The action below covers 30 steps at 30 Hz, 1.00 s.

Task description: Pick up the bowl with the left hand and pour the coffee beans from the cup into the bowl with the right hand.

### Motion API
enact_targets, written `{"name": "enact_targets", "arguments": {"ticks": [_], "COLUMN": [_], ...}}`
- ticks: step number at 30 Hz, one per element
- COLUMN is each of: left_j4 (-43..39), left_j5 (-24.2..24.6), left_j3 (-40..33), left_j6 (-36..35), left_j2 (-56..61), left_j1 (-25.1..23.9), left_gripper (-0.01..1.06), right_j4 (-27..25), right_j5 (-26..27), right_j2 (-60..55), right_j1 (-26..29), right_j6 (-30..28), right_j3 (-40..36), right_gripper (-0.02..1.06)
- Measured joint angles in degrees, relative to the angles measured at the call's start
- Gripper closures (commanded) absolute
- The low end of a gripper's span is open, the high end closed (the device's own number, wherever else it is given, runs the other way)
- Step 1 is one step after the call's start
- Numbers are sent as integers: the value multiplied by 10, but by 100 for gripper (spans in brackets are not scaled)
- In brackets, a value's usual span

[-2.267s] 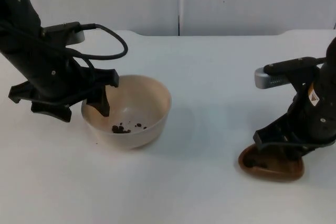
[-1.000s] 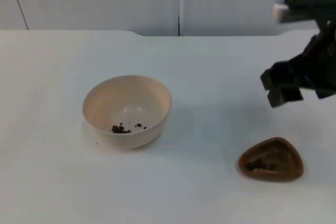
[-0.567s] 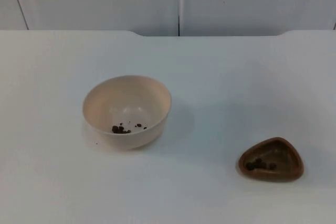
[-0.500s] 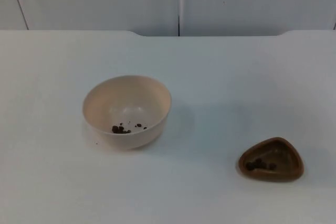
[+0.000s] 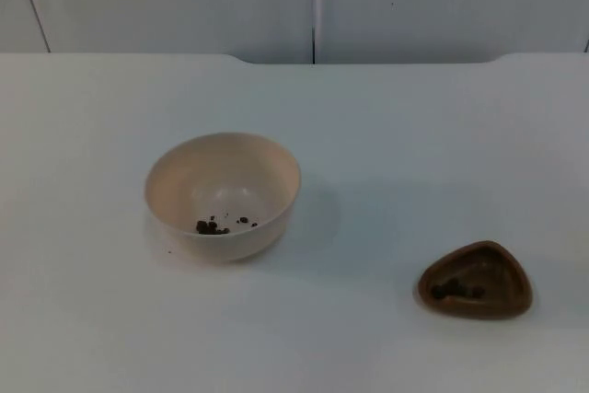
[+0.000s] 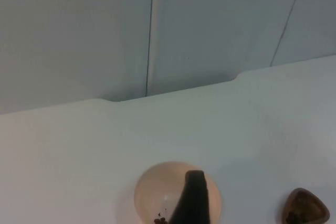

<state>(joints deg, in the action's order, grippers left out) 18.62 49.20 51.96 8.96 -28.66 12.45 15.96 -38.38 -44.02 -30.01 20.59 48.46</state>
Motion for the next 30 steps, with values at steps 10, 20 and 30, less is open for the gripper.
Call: {"name": "enact_targets", "arguments": {"ticks": [10,20,30], "left_j4": [0,0,-19], "left_j5": [2,28,54], "left_j3": [-76,-124,-136], "left_j6": [0,0,0], "left_j2": [87,170,245], "left_j1": [0,0,0], "left_gripper": [35,35,35], "right_j4": [-40,-51,-130], "right_j5": [-13,-96,-182], "right_j2": [146,277,392], "right_j1": [0,0,0], "right_j6": [-33,-82,-189], "right_j3": [-96,-120,-124], "right_gripper": [34,34,34]}}
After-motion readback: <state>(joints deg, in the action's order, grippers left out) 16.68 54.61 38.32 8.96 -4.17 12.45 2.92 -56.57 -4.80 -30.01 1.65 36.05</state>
